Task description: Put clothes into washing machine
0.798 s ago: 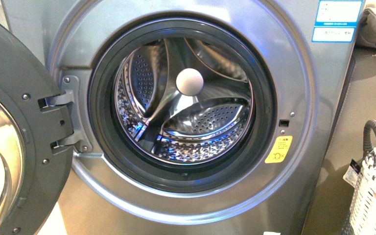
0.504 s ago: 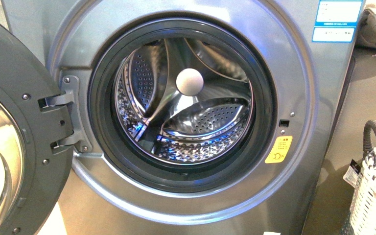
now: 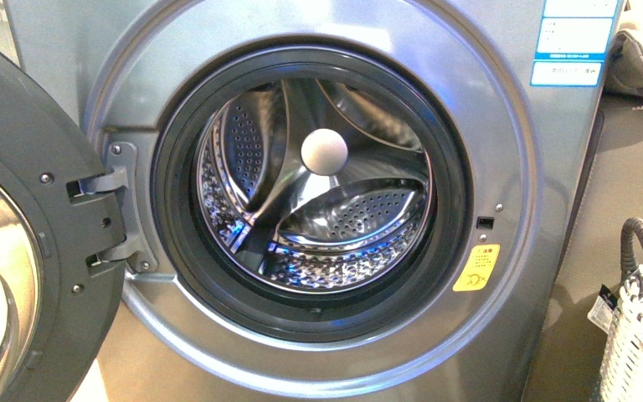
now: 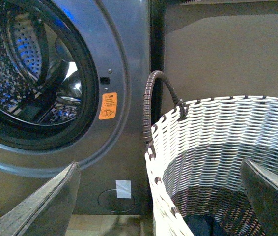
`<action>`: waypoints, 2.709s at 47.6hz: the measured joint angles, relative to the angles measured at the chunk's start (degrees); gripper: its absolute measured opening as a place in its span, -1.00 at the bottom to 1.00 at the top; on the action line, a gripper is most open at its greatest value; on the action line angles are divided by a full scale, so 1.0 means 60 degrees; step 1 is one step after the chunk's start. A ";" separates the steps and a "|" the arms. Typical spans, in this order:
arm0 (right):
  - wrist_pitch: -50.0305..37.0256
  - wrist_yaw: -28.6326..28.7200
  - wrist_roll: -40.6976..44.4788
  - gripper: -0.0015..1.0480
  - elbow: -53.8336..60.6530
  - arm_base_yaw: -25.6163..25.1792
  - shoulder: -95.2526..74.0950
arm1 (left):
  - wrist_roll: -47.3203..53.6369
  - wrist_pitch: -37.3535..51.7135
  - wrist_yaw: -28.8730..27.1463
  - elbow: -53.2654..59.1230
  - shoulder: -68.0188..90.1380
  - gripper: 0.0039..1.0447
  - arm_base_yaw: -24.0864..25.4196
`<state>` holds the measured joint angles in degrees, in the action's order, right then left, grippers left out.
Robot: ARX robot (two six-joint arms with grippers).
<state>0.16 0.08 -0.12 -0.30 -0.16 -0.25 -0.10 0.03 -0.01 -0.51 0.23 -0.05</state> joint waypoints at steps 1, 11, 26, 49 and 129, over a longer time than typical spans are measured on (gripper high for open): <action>-0.0025 -0.0007 0.0011 0.86 0.0004 -0.0004 0.0000 | -0.0004 0.0000 0.0000 0.0000 0.0000 0.88 0.0000; -0.4044 0.1541 0.0131 0.86 -0.0248 -0.2273 -0.2779 | 0.0000 0.0000 0.0004 0.0000 0.0000 0.88 0.0000; -0.7187 0.3053 -0.0160 0.86 -0.2677 -0.4368 -0.8626 | 0.0000 0.0000 0.0000 0.0000 0.0000 0.88 0.0000; -0.4954 0.2058 -0.1166 0.86 -0.7522 -0.5013 -1.7398 | 0.0000 0.0000 0.0000 0.0000 0.0000 0.88 -0.0004; -0.6863 0.0637 -0.1519 0.86 -1.2626 -0.4408 -2.8738 | 0.0000 0.0000 0.0000 0.0000 0.0000 0.88 0.0000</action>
<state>-41.01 3.90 -9.23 -76.05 -26.61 -172.68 -0.10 0.03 -0.01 -0.51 0.23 -0.05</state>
